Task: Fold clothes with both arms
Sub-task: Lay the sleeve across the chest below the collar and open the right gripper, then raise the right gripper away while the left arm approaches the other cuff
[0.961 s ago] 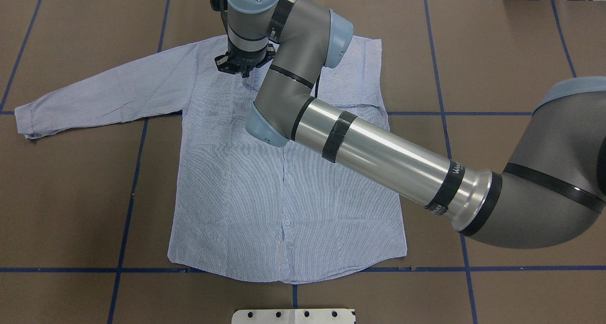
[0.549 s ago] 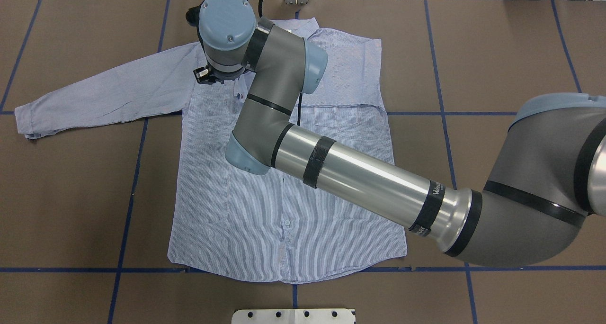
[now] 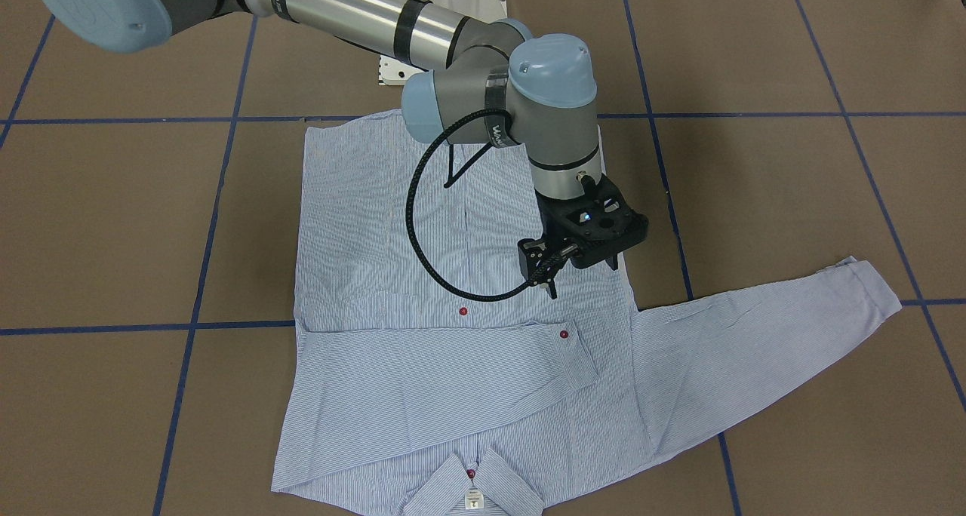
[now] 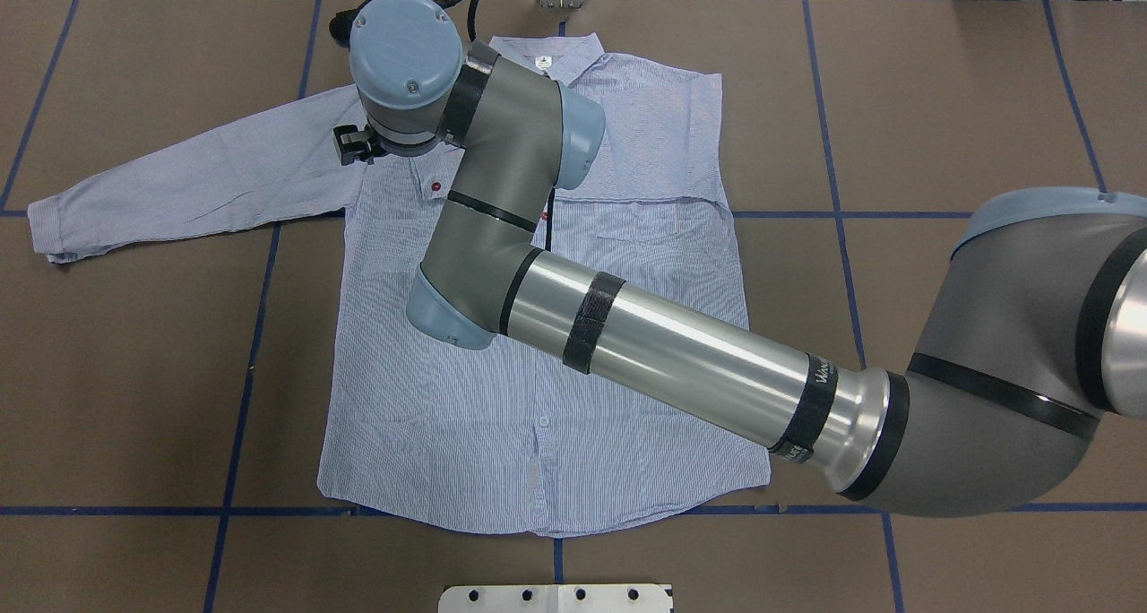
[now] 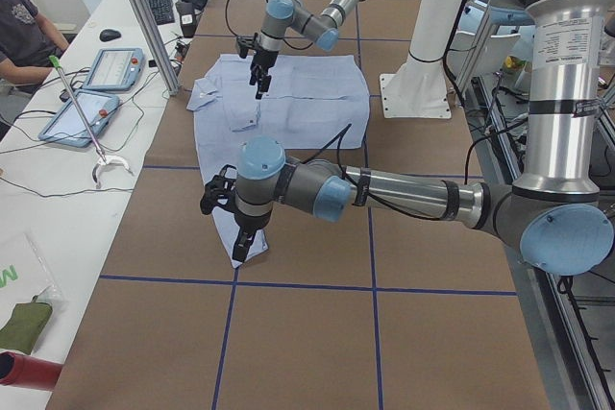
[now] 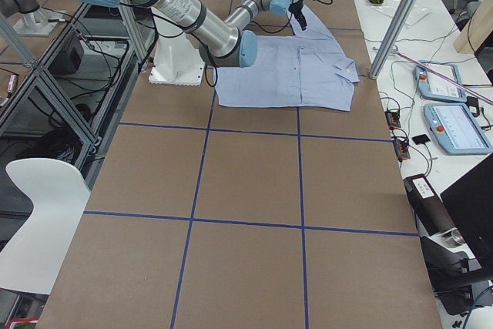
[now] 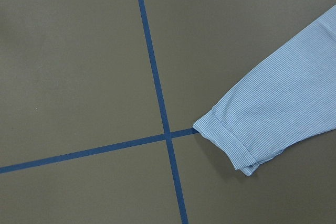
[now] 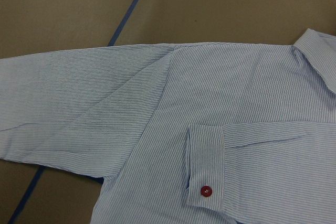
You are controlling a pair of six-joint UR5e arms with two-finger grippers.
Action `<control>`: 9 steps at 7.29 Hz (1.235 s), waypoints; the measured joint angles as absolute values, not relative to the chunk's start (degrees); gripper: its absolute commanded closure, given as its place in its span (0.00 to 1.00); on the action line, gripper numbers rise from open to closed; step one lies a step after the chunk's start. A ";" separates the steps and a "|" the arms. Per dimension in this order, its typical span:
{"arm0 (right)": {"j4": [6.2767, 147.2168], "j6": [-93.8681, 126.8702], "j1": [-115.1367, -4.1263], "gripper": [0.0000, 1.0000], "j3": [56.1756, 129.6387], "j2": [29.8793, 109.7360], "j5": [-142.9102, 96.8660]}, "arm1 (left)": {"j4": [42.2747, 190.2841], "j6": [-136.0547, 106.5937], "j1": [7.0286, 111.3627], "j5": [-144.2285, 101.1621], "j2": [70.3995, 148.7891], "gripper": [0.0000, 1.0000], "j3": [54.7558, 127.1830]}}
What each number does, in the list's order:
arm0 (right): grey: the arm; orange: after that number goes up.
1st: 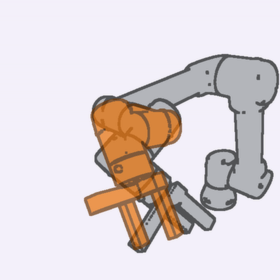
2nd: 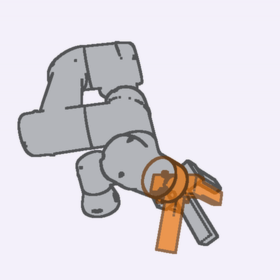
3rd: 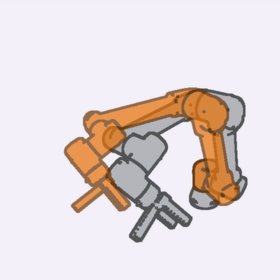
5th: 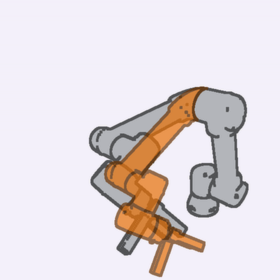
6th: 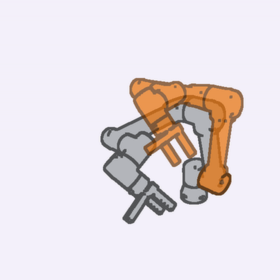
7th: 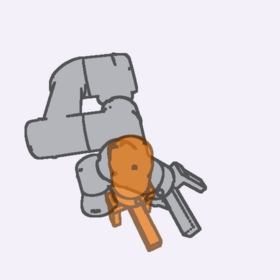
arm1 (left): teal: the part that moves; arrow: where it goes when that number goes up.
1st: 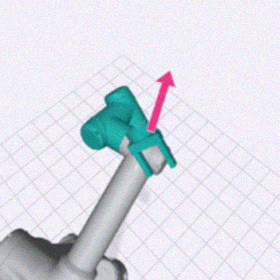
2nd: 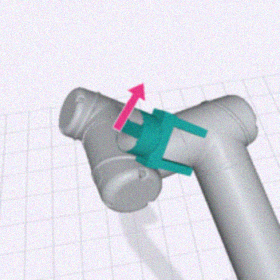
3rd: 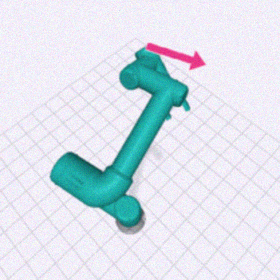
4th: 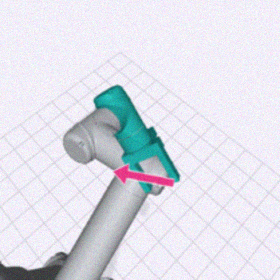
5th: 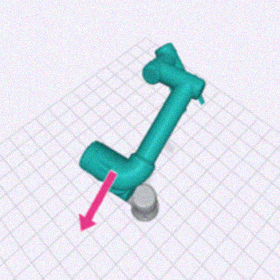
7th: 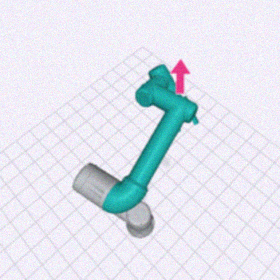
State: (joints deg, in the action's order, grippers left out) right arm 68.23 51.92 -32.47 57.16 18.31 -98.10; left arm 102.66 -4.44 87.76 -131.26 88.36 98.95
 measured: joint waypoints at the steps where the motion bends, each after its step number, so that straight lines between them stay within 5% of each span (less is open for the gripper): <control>1: 72.88 52.82 -32.81 0.00 60.11 18.58 -99.50 | 105.06 -7.96 87.15 -130.76 88.37 0.01 98.32; 4: 92.52 53.18 -36.75 0.00 76.07 24.30 -105.85 | 120.57 -23.28 82.05 -126.25 86.85 0.01 92.74; 7: 106.30 49.40 -41.74 0.00 98.69 38.85 -110.45 | 137.59 -44.12 74.46 -124.75 85.56 0.01 86.43; 9: 113.36 42.75 -45.78 0.00 107.63 45.18 -113.03 | 145.82 -57.93 67.34 -119.37 85.57 0.03 83.44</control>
